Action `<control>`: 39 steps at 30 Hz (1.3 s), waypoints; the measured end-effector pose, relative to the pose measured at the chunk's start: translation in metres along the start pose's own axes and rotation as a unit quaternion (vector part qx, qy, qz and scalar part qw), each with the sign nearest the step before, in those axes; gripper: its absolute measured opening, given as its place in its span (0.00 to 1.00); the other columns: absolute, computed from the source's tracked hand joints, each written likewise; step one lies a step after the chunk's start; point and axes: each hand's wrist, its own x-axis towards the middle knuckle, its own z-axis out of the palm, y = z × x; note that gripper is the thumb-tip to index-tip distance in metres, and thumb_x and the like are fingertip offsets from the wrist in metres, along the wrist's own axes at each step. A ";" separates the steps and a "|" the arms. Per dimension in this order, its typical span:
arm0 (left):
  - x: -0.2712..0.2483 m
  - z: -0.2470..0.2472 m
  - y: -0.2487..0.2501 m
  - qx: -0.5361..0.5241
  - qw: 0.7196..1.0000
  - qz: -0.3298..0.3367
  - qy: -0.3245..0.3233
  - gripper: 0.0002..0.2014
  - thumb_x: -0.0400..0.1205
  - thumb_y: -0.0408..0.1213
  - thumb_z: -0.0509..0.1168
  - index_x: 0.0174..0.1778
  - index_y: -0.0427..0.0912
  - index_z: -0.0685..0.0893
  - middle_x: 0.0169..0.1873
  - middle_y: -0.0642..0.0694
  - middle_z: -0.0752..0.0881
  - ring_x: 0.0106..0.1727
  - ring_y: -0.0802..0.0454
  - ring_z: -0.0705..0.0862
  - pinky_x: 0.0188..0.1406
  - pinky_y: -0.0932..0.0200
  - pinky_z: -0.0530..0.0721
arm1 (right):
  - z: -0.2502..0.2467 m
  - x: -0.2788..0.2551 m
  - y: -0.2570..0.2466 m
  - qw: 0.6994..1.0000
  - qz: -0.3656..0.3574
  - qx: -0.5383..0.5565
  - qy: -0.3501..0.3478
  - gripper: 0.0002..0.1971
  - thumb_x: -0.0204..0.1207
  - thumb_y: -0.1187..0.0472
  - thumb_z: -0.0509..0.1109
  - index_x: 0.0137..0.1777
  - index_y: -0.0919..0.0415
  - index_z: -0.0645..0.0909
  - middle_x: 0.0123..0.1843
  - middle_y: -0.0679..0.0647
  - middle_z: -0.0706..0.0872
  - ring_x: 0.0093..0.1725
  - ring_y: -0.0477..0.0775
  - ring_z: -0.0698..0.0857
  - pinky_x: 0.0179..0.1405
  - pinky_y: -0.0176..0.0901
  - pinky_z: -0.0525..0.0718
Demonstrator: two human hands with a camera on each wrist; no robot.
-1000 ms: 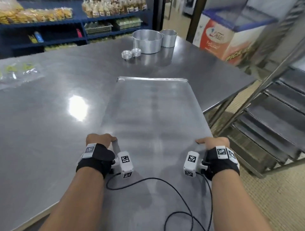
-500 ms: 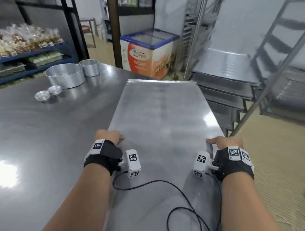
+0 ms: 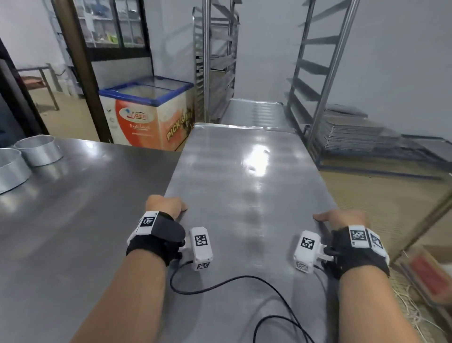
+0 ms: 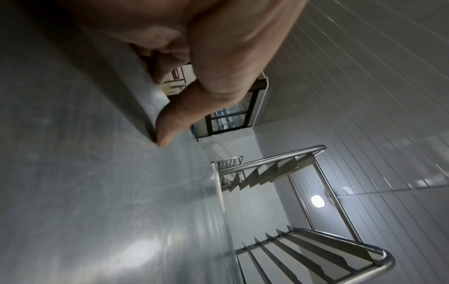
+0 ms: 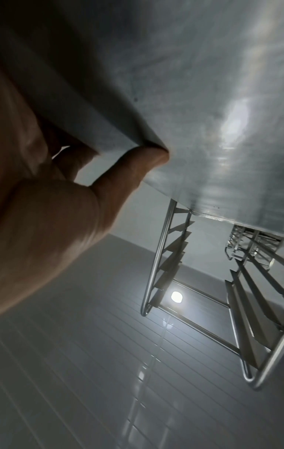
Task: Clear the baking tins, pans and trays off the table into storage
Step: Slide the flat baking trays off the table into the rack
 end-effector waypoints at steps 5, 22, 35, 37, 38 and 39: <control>0.015 0.036 0.039 0.000 0.999 0.046 -0.011 0.19 0.72 0.24 0.76 0.27 0.34 0.70 0.43 0.35 0.83 0.46 0.39 0.82 0.55 0.45 0.85 | -0.008 0.033 -0.017 0.998 0.029 0.046 0.012 0.18 0.57 0.70 0.86 0.44 0.74 0.83 0.36 0.67 0.85 0.32 0.65 0.84 0.22 0.58 0.83; 0.151 0.118 0.123 0.020 0.997 0.049 -0.056 0.12 0.66 0.23 0.75 0.30 0.31 0.75 0.35 0.35 0.84 0.46 0.37 0.87 0.49 0.47 0.87 | 0.065 0.154 -0.097 0.998 -0.005 0.017 0.056 0.15 0.63 0.68 0.85 0.37 0.71 0.79 0.39 0.64 0.85 0.33 0.59 0.82 0.42 0.49 0.80; 0.242 0.185 0.200 0.068 0.993 0.074 -0.066 0.02 0.76 0.22 0.71 0.43 0.27 0.85 0.31 0.41 0.82 0.38 0.45 0.80 0.39 0.57 0.76 | 0.112 0.245 -0.169 0.998 -0.042 -0.015 0.049 0.17 0.64 0.66 0.85 0.47 0.68 0.81 0.40 0.62 0.83 0.37 0.60 0.83 0.41 0.47 0.79; 0.258 0.196 0.213 0.102 0.988 0.092 -0.069 0.07 0.77 0.25 0.72 0.49 0.25 0.85 0.41 0.39 0.82 0.44 0.45 0.78 0.44 0.58 0.75 | 0.118 0.263 -0.183 0.998 -0.042 -0.019 0.047 0.21 0.62 0.65 0.85 0.52 0.71 0.83 0.43 0.64 0.85 0.39 0.62 0.85 0.41 0.47 0.80; 0.265 0.202 0.220 0.111 0.986 0.104 -0.071 0.12 0.78 0.26 0.72 0.54 0.24 0.85 0.46 0.40 0.81 0.46 0.45 0.76 0.47 0.57 0.75 | 0.121 0.271 -0.190 0.998 -0.041 -0.025 0.045 0.22 0.62 0.64 0.85 0.54 0.71 0.83 0.43 0.64 0.86 0.40 0.62 0.86 0.41 0.47 0.80; 0.271 0.208 0.227 0.111 0.985 0.108 -0.074 0.13 0.78 0.26 0.72 0.56 0.23 0.85 0.49 0.40 0.80 0.47 0.45 0.76 0.49 0.56 0.76 | 0.124 0.281 -0.197 0.998 -0.043 -0.027 0.043 0.22 0.63 0.65 0.85 0.55 0.71 0.83 0.44 0.65 0.86 0.41 0.63 0.86 0.41 0.47 0.80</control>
